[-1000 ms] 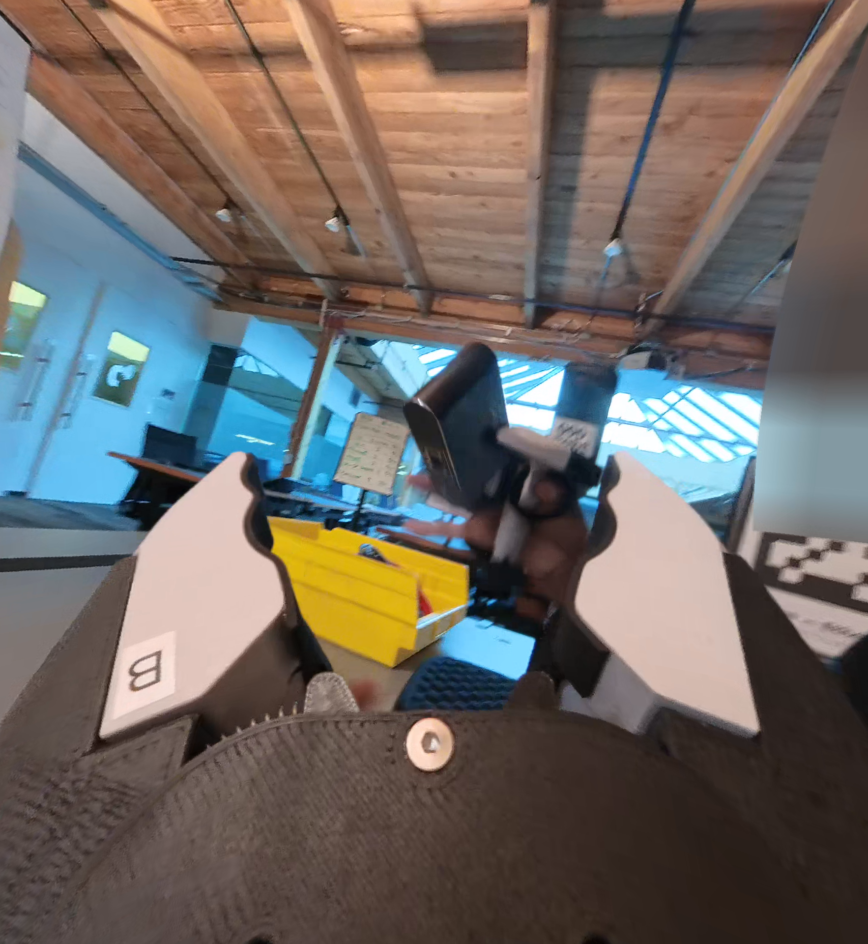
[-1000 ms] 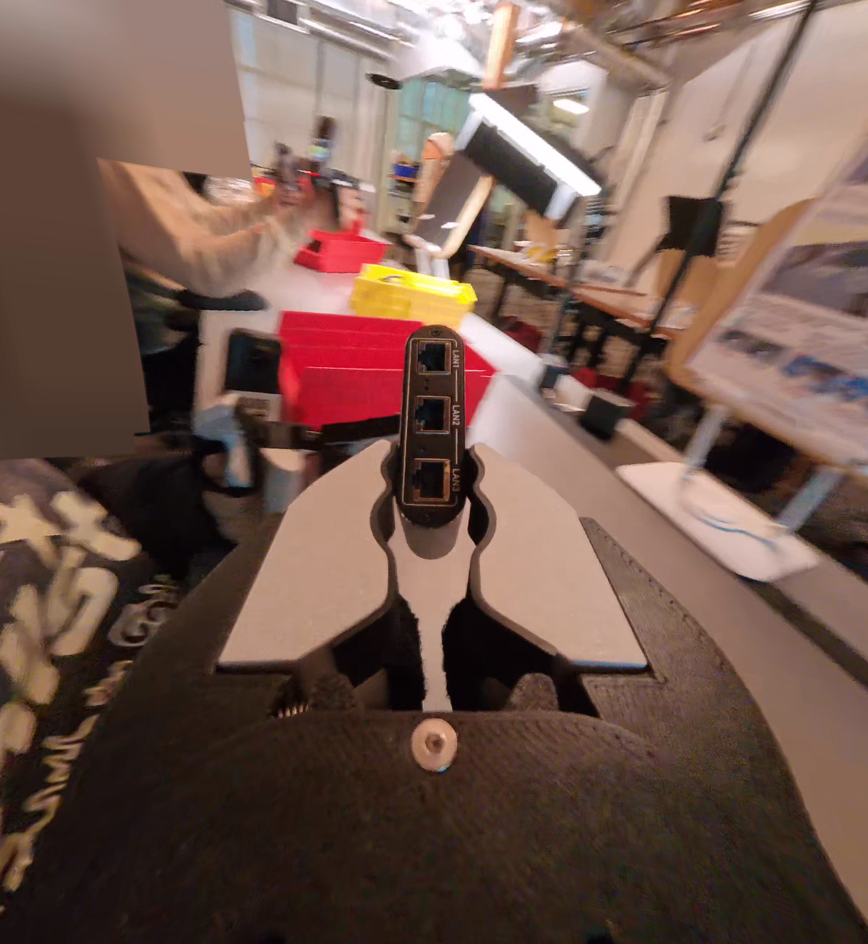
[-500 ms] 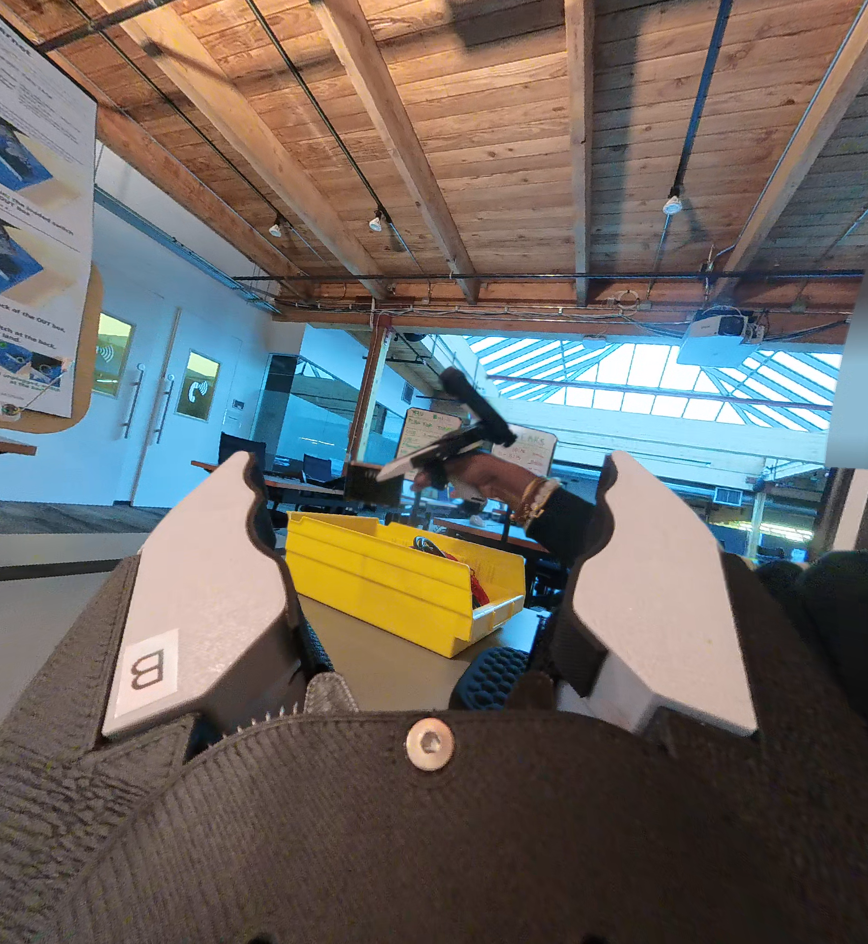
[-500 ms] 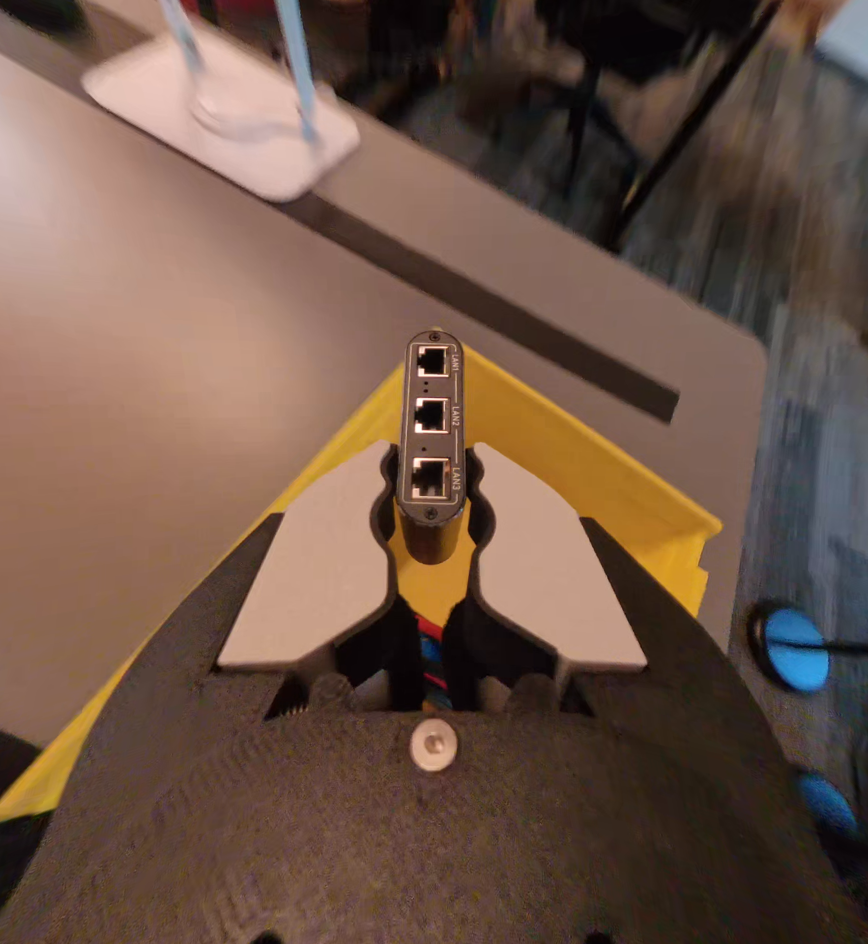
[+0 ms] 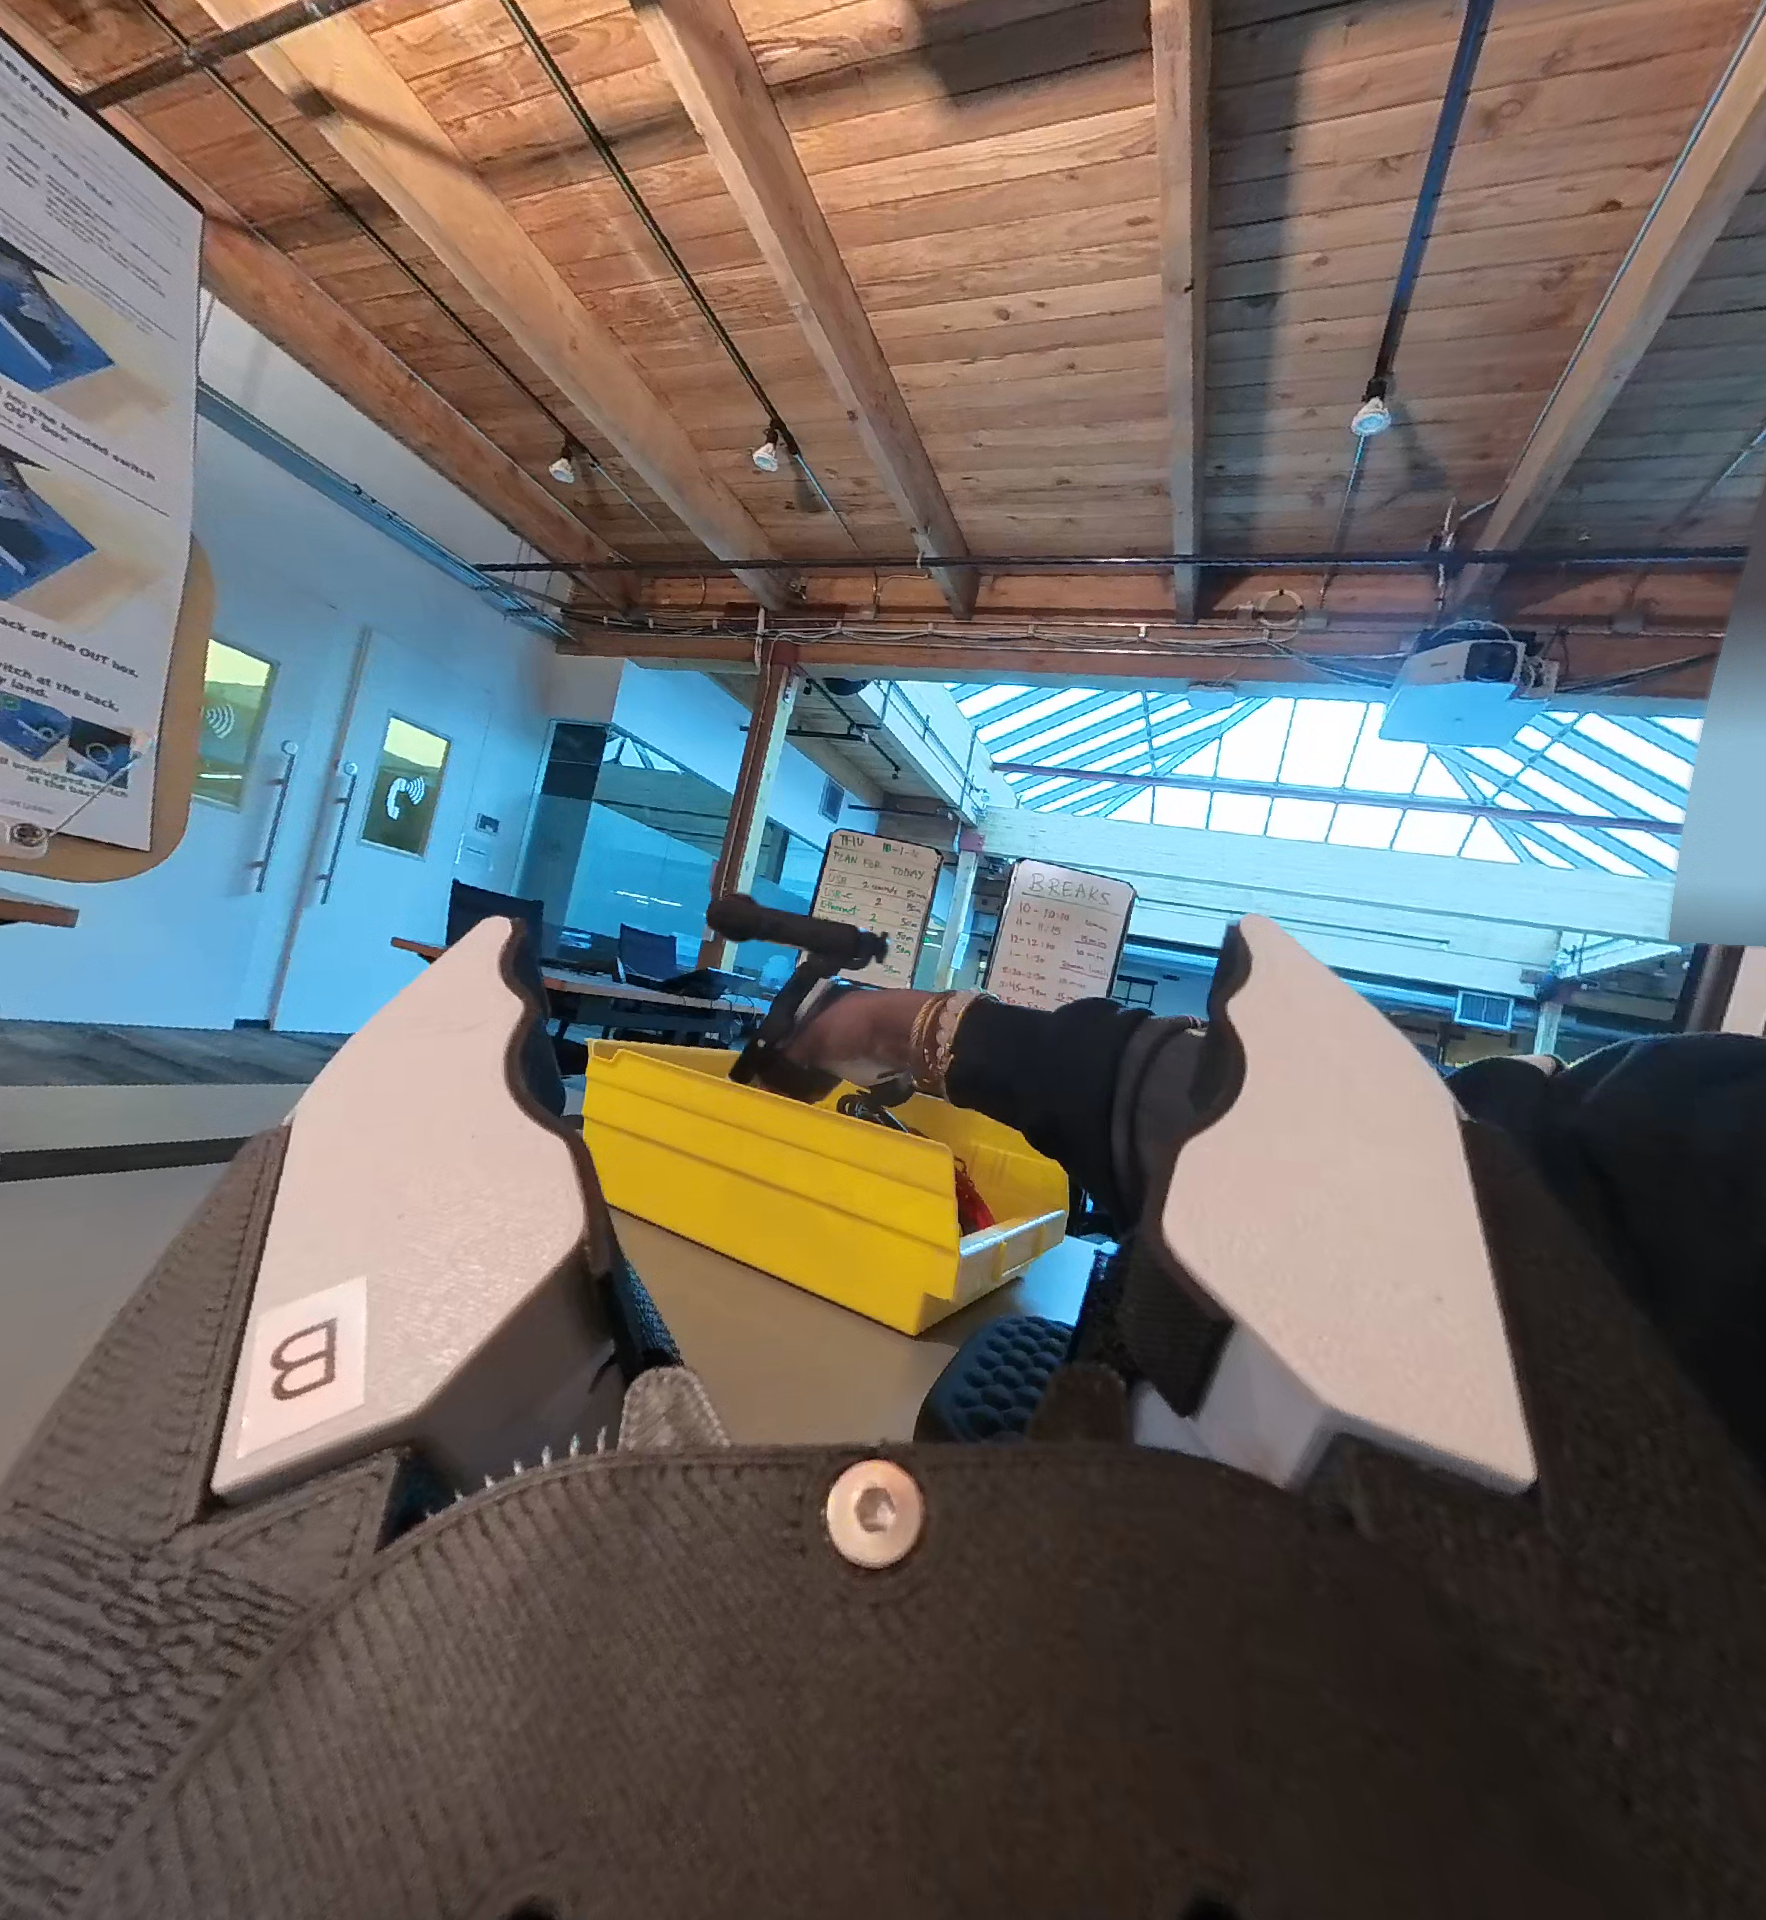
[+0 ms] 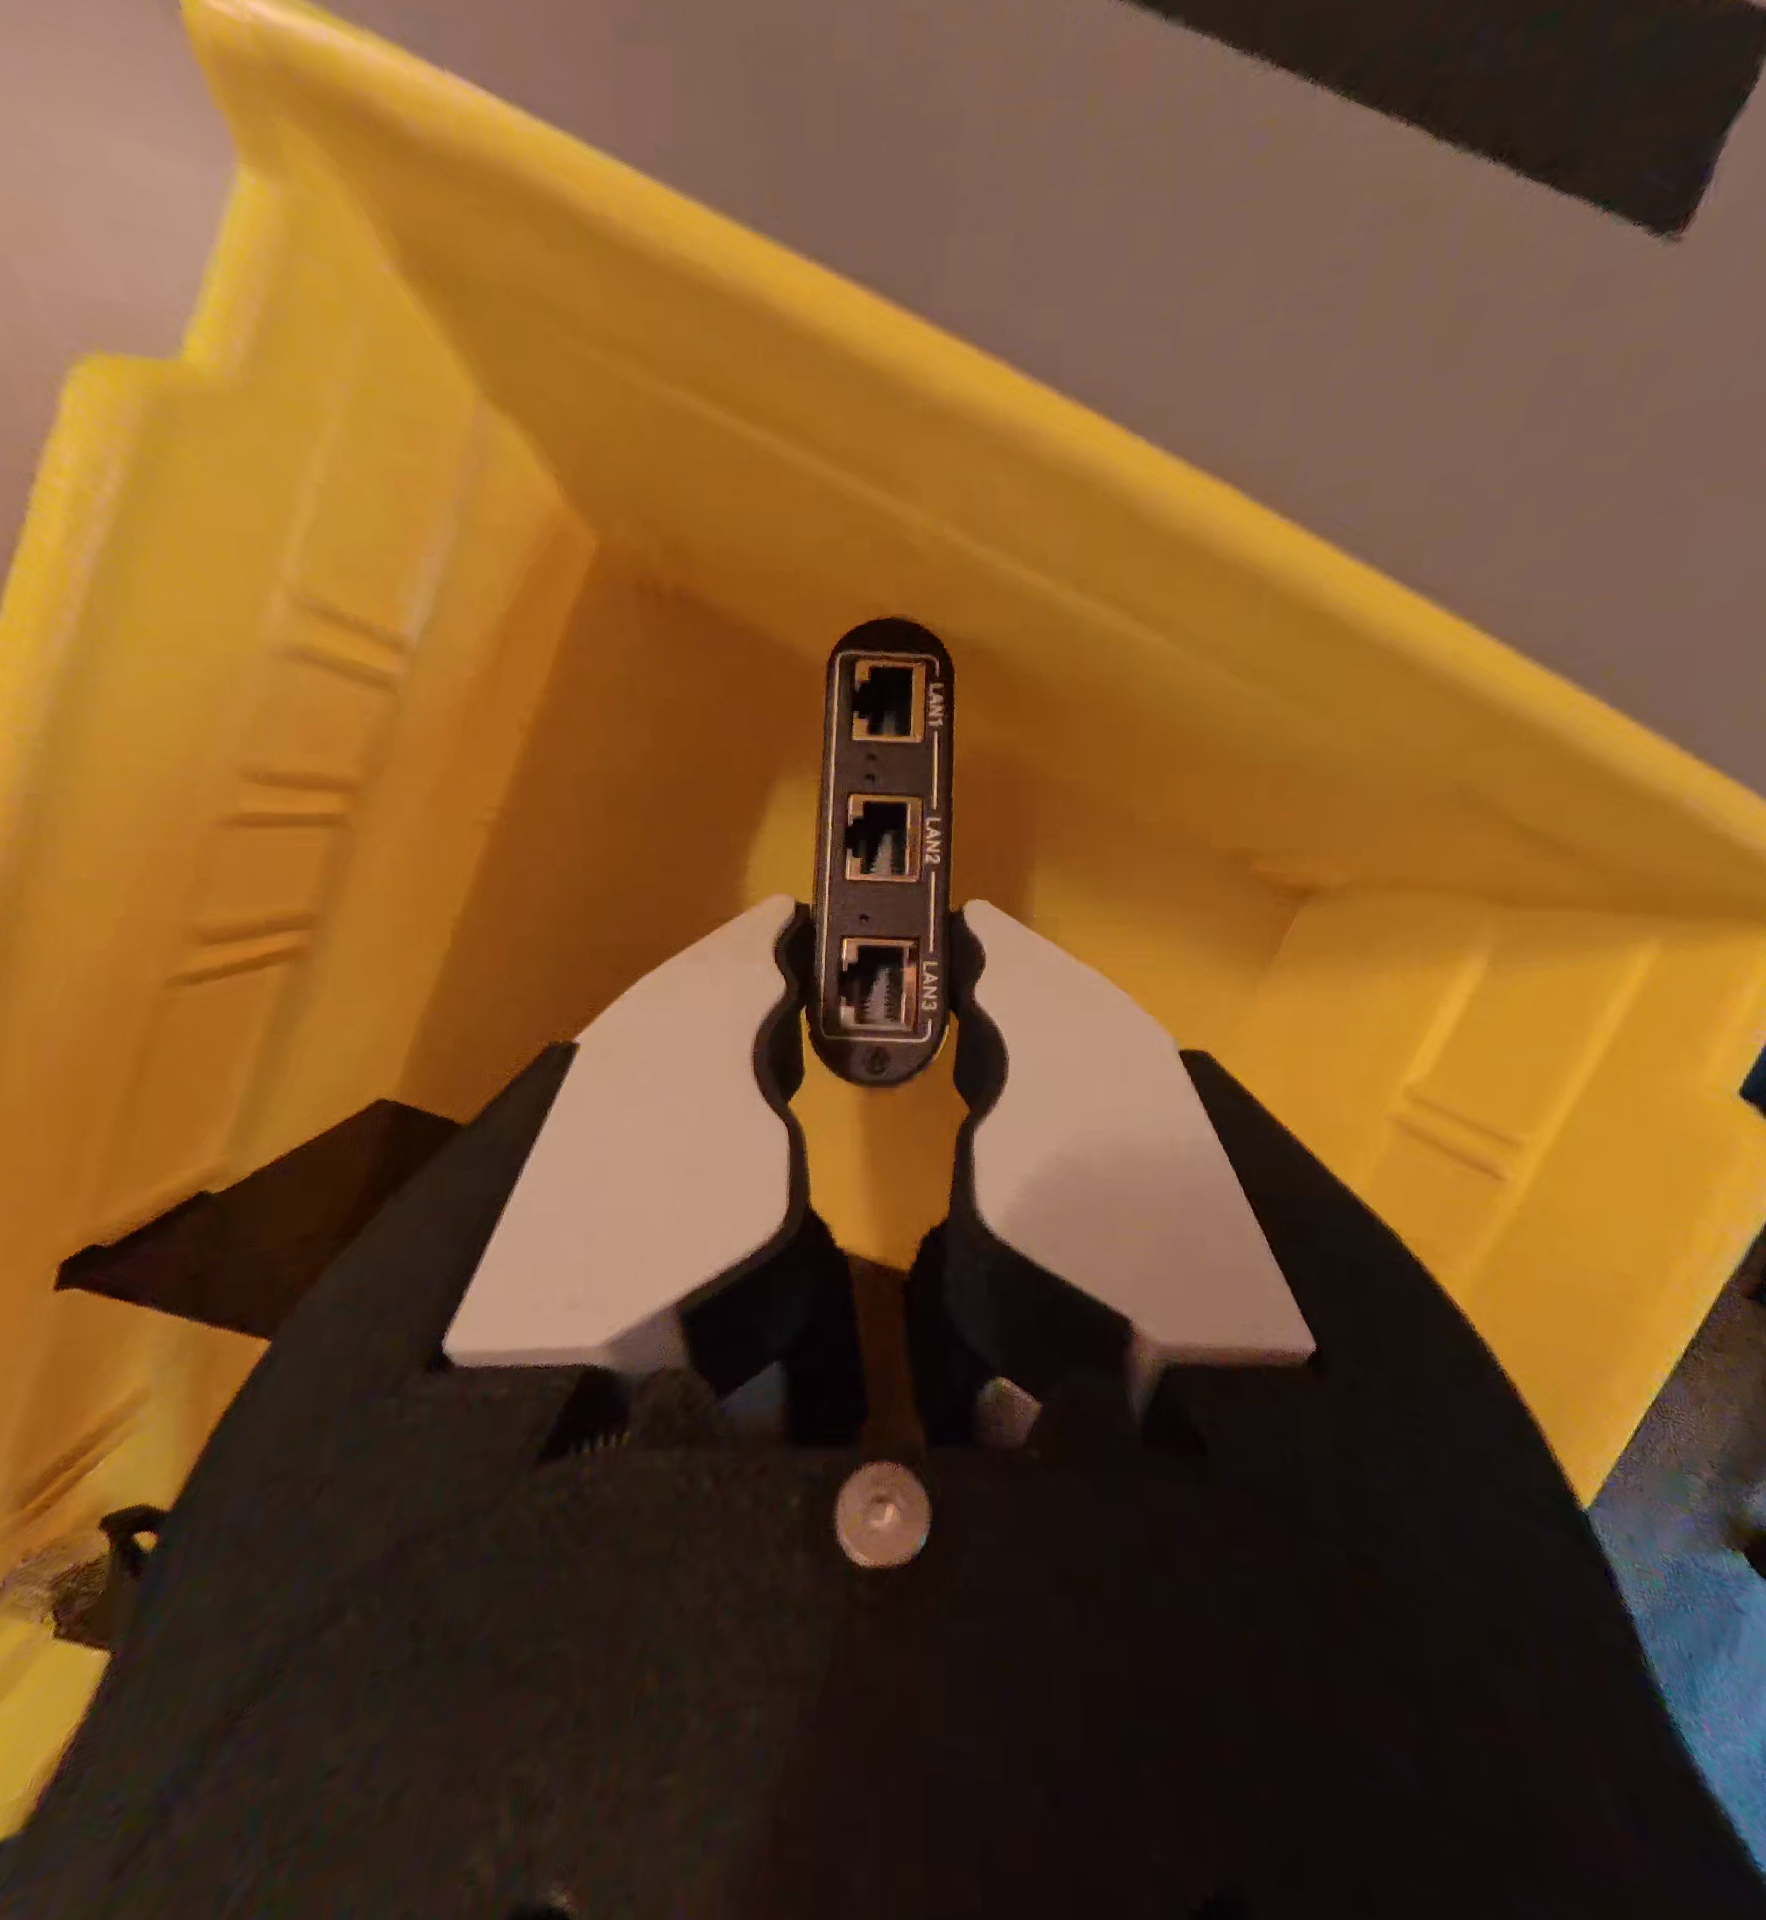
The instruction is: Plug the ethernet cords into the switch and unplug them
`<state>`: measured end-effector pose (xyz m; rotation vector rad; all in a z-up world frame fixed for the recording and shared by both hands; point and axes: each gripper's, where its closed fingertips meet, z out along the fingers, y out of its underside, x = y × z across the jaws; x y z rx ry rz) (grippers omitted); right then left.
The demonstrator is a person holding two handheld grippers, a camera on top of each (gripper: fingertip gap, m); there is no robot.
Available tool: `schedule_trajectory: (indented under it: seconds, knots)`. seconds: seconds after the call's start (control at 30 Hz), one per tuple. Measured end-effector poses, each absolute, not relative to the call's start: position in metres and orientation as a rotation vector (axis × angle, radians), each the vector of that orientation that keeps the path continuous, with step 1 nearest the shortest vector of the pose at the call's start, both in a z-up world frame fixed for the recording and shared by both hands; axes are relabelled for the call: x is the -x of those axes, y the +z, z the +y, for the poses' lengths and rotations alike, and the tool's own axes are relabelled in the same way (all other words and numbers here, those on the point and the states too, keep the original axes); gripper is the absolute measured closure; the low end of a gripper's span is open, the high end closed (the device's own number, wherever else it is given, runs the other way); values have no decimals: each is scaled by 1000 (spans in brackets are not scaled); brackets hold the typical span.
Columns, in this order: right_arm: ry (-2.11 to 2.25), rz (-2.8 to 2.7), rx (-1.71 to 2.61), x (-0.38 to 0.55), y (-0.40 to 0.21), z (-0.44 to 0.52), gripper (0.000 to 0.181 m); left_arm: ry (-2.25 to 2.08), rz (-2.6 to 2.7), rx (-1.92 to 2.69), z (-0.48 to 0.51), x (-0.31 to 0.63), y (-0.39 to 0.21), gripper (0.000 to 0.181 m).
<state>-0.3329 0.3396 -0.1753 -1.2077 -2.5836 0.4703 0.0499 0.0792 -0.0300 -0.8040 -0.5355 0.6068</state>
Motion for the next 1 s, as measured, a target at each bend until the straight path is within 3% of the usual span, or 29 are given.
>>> schedule_trajectory:
  seconds: [0.07, 0.23, 0.43, 0.53, 0.73, 0.9, 1.0]
  knots:
    - [382, -2633, 1209, 326, -183, 344, 157, 605, -534, 804, 79, -50, -30, 62]
    - [588, -2612, 1144, 327, -169, 330, 127, 601, -538, 808, 80, -49, -31, 63]
    - [1140, -2329, 969, 301, -77, 301, 75, 612, -536, 821, 82, -49, -32, 64]
    - [1399, -2167, 859, 251, -39, 290, 64, 624, -538, 831, 82, -48, -33, 64]
    - [1483, -2142, 657, 143, -58, 285, 71, 621, -546, 825, 81, -48, -33, 64]
    - [1301, -2211, 653, 105, -116, 293, 96, 624, -548, 835, 83, -47, -35, 65]
    - [1146, -2167, 588, 108, -133, 298, 122, 623, -551, 838, 83, -46, -36, 65]
